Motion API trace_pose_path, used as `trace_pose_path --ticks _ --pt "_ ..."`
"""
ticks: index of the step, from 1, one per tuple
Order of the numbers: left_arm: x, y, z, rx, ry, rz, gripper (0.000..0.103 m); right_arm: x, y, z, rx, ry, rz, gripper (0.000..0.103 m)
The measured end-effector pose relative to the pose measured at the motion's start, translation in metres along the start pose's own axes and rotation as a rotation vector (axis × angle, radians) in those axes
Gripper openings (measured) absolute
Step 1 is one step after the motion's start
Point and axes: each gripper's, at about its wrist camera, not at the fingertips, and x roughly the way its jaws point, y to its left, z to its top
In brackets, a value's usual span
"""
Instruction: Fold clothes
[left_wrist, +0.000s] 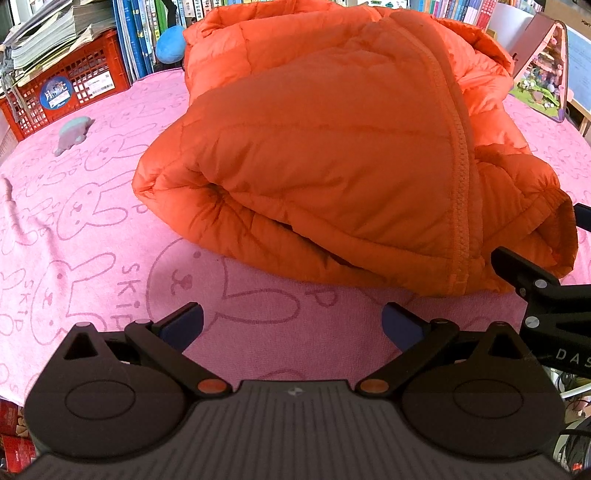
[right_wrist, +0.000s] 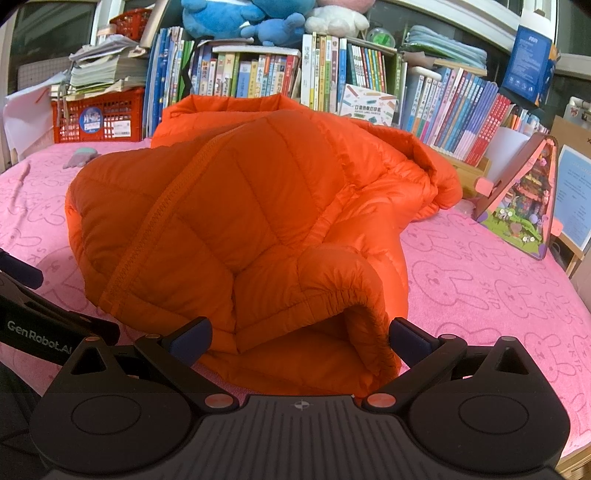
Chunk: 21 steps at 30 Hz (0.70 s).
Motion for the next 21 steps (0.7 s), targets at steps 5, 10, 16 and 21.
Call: trace_pose_path --ticks 5,10,16,21 --pt "0.0 0.015 0.01 -0.012 -0.035 0.069 0.103 0.014 -0.007 -0.001 -0.02 0.008 -0.054 0.103" --pt "0.0 0.039 0.021 -0.071 -0.059 0.137 0.103 0.031 -0.03 -0.001 -0.023 -0.017 -0.19 0.103" --pt "0.004 0.054 0.028 -0.104 -0.063 0.187 0.103 0.033 -0.086 -0.003 0.167 -0.027 -0.343 0.103" --pt "0.008 0.044 0.028 -0.074 -0.048 0.174 0.103 0.013 -0.065 -0.014 -0.034 -0.119 -0.221 0.103"
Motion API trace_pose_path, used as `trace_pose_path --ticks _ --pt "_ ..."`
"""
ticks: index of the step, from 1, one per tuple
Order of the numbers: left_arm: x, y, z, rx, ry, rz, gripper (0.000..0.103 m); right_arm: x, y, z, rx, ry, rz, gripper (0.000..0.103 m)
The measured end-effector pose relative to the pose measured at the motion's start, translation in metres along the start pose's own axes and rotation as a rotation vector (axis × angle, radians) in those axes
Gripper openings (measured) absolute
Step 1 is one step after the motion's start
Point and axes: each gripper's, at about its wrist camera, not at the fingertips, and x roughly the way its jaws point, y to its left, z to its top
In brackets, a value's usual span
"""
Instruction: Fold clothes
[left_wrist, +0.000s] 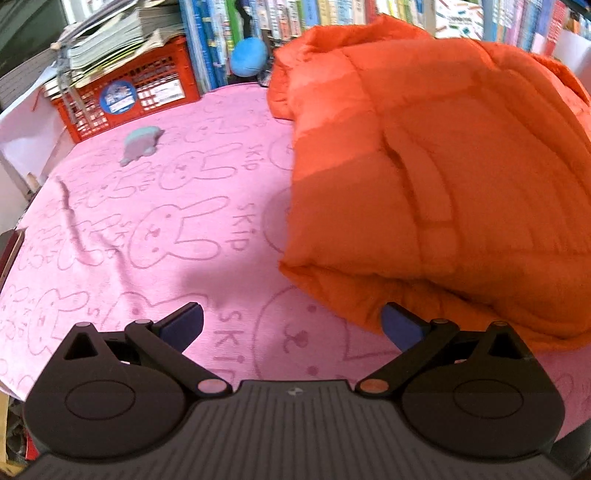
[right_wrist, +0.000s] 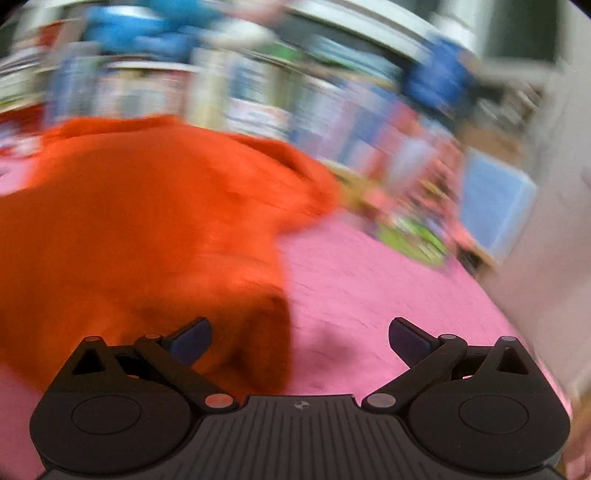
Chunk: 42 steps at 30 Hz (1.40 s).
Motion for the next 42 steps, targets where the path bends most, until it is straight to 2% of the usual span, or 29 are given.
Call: trace_pose_path --ticks 4,7,9,12,13,14,17,19,21,23,25,26,30,33,38,39,41,42 --pt "-0.001 -0.007 -0.001 0.028 -0.007 -0.013 0.103 -0.027 0.044 -0.013 -0.273 -0.136 0.175 0.103" --pt "-0.003 -0.01 -0.004 0.045 -0.015 -0.04 0.103 -0.031 0.084 -0.023 -0.45 -0.207 0.218 0.103" --pt "-0.005 -0.011 -0.004 0.058 -0.023 -0.042 0.103 -0.026 0.1 -0.023 -0.494 -0.229 0.214 0.103" --pt "-0.004 -0.011 -0.002 0.057 -0.024 -0.042 0.103 -0.018 0.104 -0.01 -0.423 -0.236 0.226 0.1" --pt "-0.002 -0.011 -0.001 0.056 -0.023 -0.042 0.103 -0.015 0.103 -0.005 -0.386 -0.234 0.227 0.093" --pt "-0.002 -0.012 -0.001 0.055 -0.023 -0.044 0.103 -0.012 0.099 -0.002 -0.358 -0.224 0.222 0.08" --pt "0.001 -0.013 0.0 0.059 -0.021 -0.048 0.103 -0.003 0.085 0.007 -0.274 -0.192 0.207 0.064" --pt "0.004 -0.013 -0.001 0.063 -0.016 -0.051 0.103 0.002 0.076 0.012 -0.218 -0.172 0.197 0.06" --pt "0.006 -0.01 -0.002 0.054 -0.009 -0.052 0.103 0.002 0.059 0.009 -0.169 -0.177 0.156 0.063" --pt "0.008 -0.005 -0.002 0.034 -0.003 -0.063 0.103 0.001 0.037 0.005 -0.127 -0.176 0.121 0.081" --pt "0.009 -0.001 -0.001 0.013 0.0 -0.078 0.103 -0.002 0.015 -0.003 -0.098 -0.173 0.094 0.089" --pt "0.01 0.0 -0.001 0.004 0.001 -0.084 0.103 -0.005 0.008 -0.008 -0.108 -0.165 0.071 0.089" --pt "0.008 -0.002 0.0 0.008 -0.005 -0.08 0.103 -0.01 -0.009 -0.025 -0.154 -0.131 -0.025 0.091" --pt "0.006 -0.005 -0.002 0.027 -0.009 -0.06 0.103 -0.005 -0.01 -0.03 -0.158 -0.115 -0.049 0.091" --pt "0.001 0.006 -0.003 0.013 -0.015 -0.045 0.103 -0.007 -0.035 -0.029 -0.034 -0.141 0.071 0.091" --pt "0.002 0.007 -0.002 0.007 -0.015 -0.045 0.103 -0.002 -0.04 -0.026 -0.01 -0.107 0.053 0.089" --pt "0.003 0.006 -0.001 0.007 -0.016 -0.04 0.103 0.008 -0.037 -0.024 -0.047 -0.052 0.0 0.074" --pt "0.003 0.005 -0.001 0.012 -0.016 -0.035 0.103 0.015 -0.03 -0.022 -0.064 -0.038 0.008 0.072"
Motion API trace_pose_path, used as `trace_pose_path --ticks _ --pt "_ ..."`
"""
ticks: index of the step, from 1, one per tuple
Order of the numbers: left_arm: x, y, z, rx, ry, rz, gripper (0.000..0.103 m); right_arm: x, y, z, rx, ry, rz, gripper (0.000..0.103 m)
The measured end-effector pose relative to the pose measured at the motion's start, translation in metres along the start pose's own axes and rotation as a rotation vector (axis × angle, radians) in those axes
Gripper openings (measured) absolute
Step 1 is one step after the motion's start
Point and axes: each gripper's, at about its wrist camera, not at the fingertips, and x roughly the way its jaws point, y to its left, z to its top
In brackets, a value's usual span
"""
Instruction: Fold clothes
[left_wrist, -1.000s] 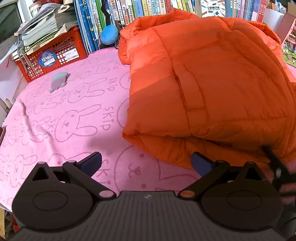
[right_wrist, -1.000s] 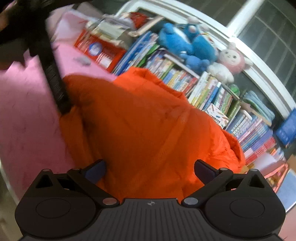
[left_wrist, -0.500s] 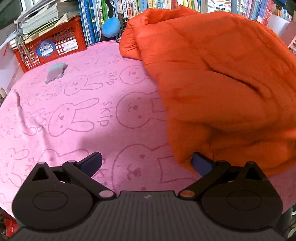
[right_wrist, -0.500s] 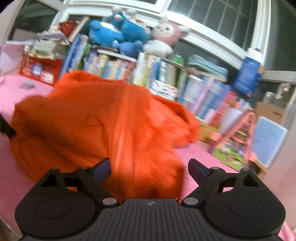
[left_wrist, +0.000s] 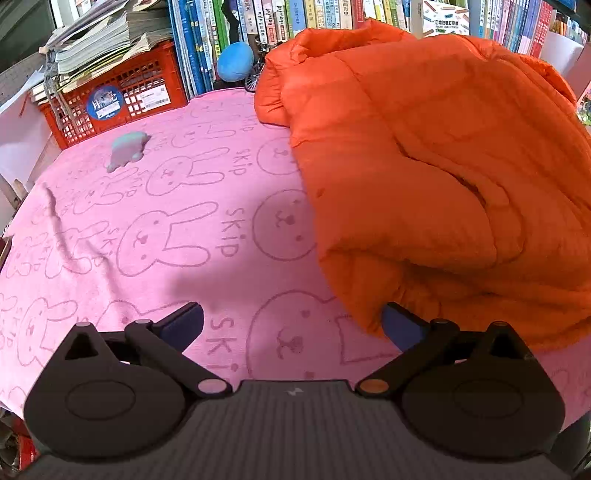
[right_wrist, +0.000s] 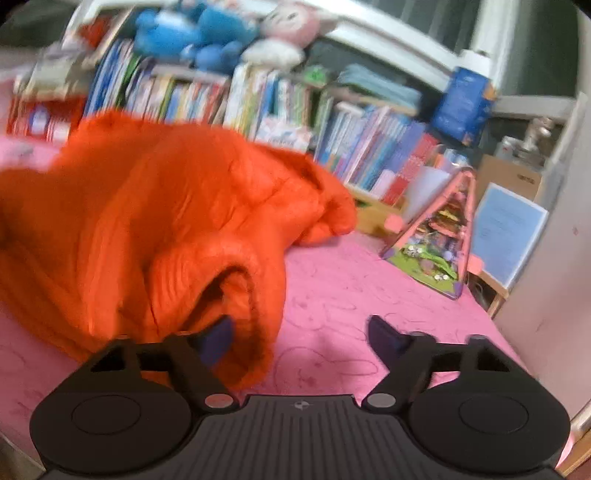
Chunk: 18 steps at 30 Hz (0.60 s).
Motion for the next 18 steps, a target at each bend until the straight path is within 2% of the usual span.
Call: trace_pose_path --ticks 1,3,4,5,9,11,14,18 --pt "0.001 -0.001 0.0 0.005 0.0 0.004 0.103 0.007 0.006 0.002 -0.017 0.014 0.009 0.07" --pt "-0.001 -0.002 -0.001 0.021 -0.001 0.014 0.103 0.02 0.018 0.005 -0.049 0.042 0.026 0.053" --pt "-0.002 -0.003 -0.002 0.029 -0.001 0.019 0.103 0.027 0.021 0.007 -0.038 0.063 -0.007 0.036" --pt "-0.003 -0.001 -0.003 0.026 -0.001 0.025 0.103 0.032 0.014 0.008 0.023 0.091 -0.033 0.024" --pt "-0.001 0.012 -0.004 -0.014 0.011 0.037 0.103 0.027 -0.027 -0.007 0.276 0.181 -0.071 0.015" --pt "0.0 0.015 -0.004 -0.026 0.018 0.053 0.103 0.016 -0.038 -0.019 0.292 0.19 -0.109 0.015" --pt "-0.007 0.01 -0.009 0.0 0.017 0.016 0.103 0.004 -0.045 -0.036 0.306 0.2 -0.119 0.016" --pt "-0.028 -0.017 -0.018 0.145 -0.034 -0.046 0.103 0.0 -0.034 -0.041 0.291 0.182 -0.128 0.016"
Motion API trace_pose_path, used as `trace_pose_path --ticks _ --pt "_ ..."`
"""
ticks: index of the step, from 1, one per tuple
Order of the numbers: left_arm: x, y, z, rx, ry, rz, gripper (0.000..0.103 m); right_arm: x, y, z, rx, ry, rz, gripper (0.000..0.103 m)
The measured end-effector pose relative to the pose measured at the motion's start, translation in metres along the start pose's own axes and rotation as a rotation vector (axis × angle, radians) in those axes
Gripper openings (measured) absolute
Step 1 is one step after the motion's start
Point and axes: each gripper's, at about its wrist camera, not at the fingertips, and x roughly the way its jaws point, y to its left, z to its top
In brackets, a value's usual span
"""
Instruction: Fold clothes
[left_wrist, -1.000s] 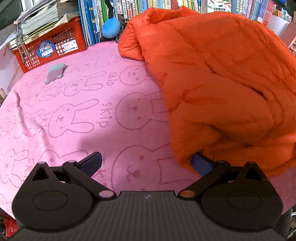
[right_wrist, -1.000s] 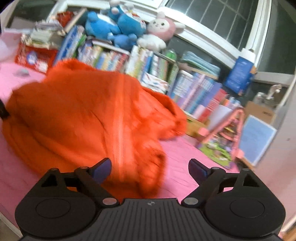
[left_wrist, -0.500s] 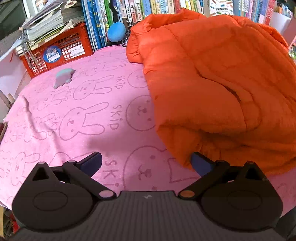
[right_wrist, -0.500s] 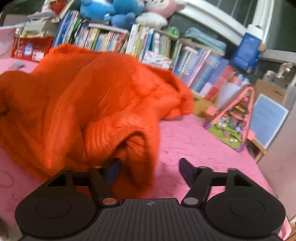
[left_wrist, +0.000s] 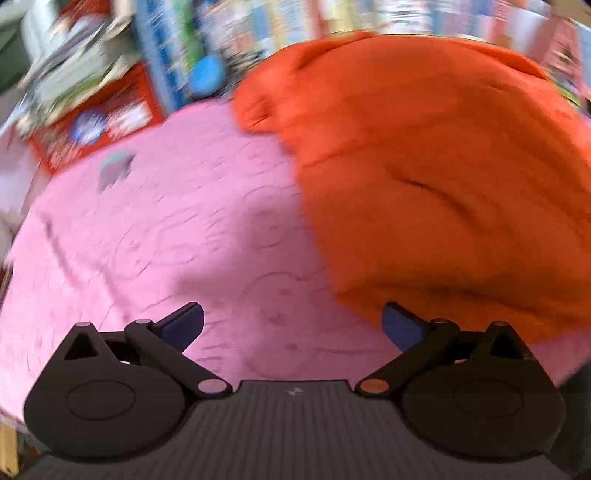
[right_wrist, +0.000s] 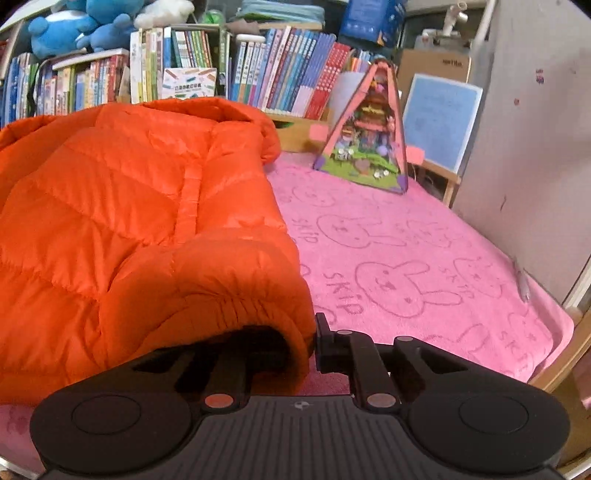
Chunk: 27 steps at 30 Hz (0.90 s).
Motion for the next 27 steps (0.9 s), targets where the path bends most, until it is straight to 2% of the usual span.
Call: trace_pose_path --ticks 4,6,9,11,13,15,16,19,20,24,27 --pt "-0.002 -0.037 0.002 0.102 -0.042 -0.105 0.103 0.011 0.009 0.006 0.012 -0.019 0.01 0.018" --pt "0.007 -0.054 0.009 0.123 -0.057 -0.12 0.103 0.009 0.009 0.005 0.014 -0.024 0.011 0.018" --pt "0.028 -0.068 0.02 0.14 -0.07 -0.037 0.103 0.007 0.006 0.004 0.028 -0.023 0.016 0.019" --pt "0.039 -0.061 0.025 0.119 -0.076 0.015 0.103 0.007 0.004 0.003 0.03 -0.024 0.017 0.021" --pt "0.039 -0.04 0.027 0.056 -0.075 0.055 0.103 0.006 0.003 0.003 0.03 -0.026 0.02 0.023" --pt "0.039 -0.015 0.027 -0.002 -0.058 0.145 0.103 0.005 0.0 0.003 0.032 -0.027 0.013 0.026" --pt "0.038 -0.002 0.026 -0.036 -0.047 0.153 0.103 0.006 -0.001 0.003 0.038 -0.028 0.022 0.029" --pt "0.033 0.034 0.017 -0.169 -0.016 0.132 0.103 0.006 -0.005 0.005 0.057 -0.028 0.049 0.049" --pt "0.032 0.043 0.014 -0.201 -0.007 0.12 0.103 0.006 -0.003 0.005 0.048 -0.028 0.056 0.053" --pt "0.025 0.056 0.007 -0.254 0.011 0.098 0.103 0.005 0.009 0.007 0.015 -0.031 0.066 0.053" --pt "0.016 0.045 0.004 -0.209 0.007 0.113 0.103 0.005 0.014 0.01 0.008 -0.033 0.063 0.053"
